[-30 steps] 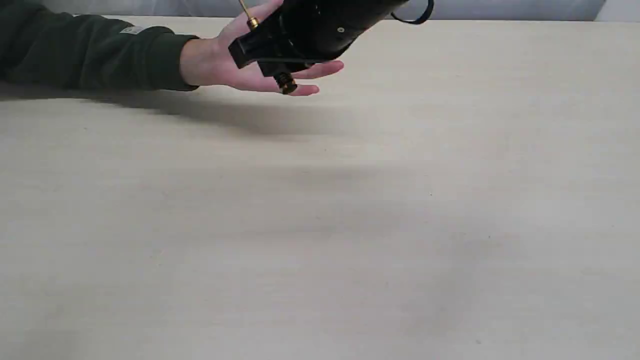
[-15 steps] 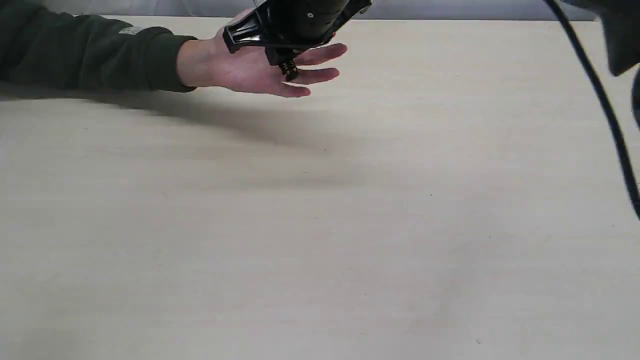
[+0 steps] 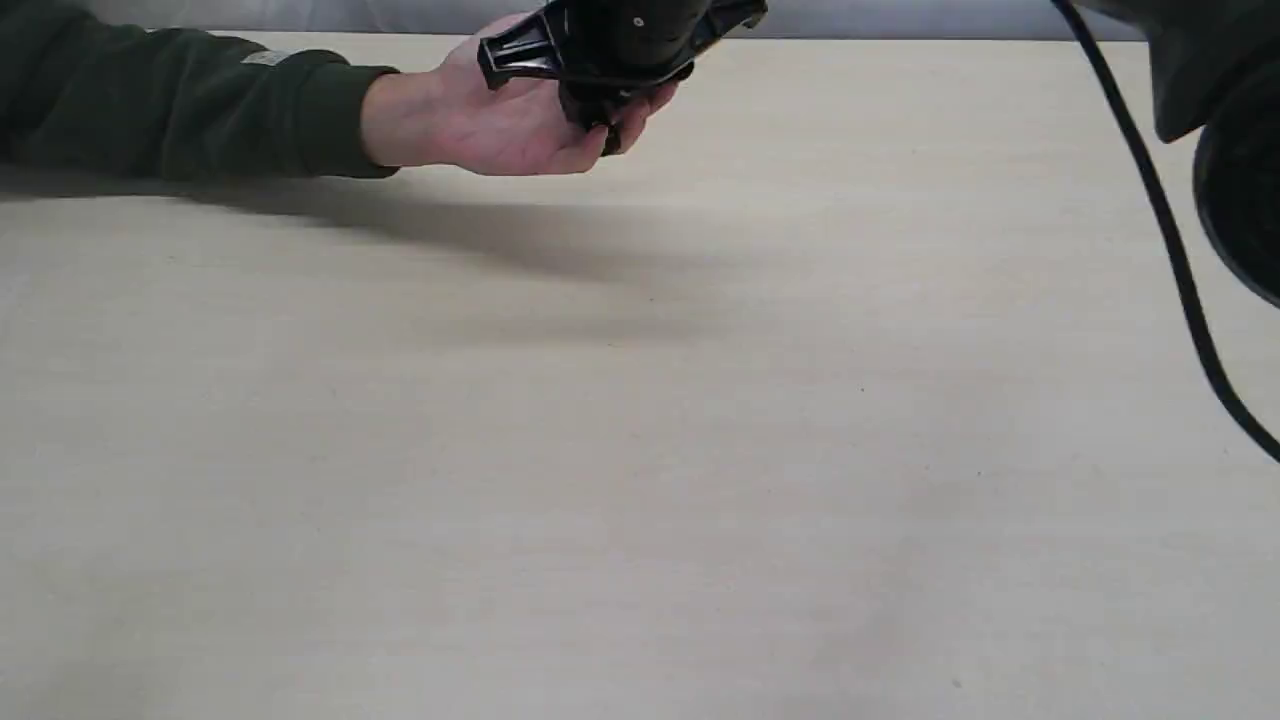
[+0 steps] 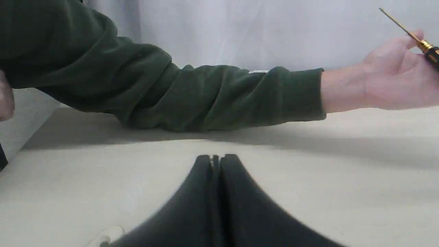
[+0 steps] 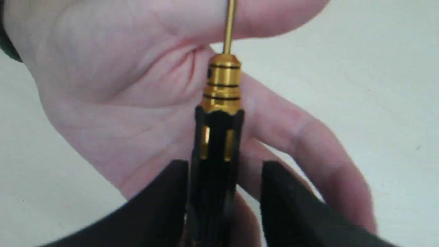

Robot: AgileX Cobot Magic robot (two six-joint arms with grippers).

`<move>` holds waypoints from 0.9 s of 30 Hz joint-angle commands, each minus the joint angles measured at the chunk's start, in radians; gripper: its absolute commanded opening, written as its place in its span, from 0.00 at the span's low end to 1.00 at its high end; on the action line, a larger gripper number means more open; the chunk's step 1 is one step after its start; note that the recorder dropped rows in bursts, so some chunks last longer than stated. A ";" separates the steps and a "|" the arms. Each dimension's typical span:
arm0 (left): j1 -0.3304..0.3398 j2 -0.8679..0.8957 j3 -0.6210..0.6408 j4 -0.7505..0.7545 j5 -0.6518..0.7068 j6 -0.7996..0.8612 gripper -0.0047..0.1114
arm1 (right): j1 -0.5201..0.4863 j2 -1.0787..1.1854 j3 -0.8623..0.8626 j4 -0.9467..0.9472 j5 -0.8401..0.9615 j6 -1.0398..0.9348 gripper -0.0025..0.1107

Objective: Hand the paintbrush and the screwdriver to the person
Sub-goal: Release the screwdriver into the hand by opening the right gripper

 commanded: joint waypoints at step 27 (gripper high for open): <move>-0.007 -0.002 0.002 -0.004 -0.010 -0.002 0.04 | -0.008 -0.472 0.412 -0.027 -0.031 -0.069 0.33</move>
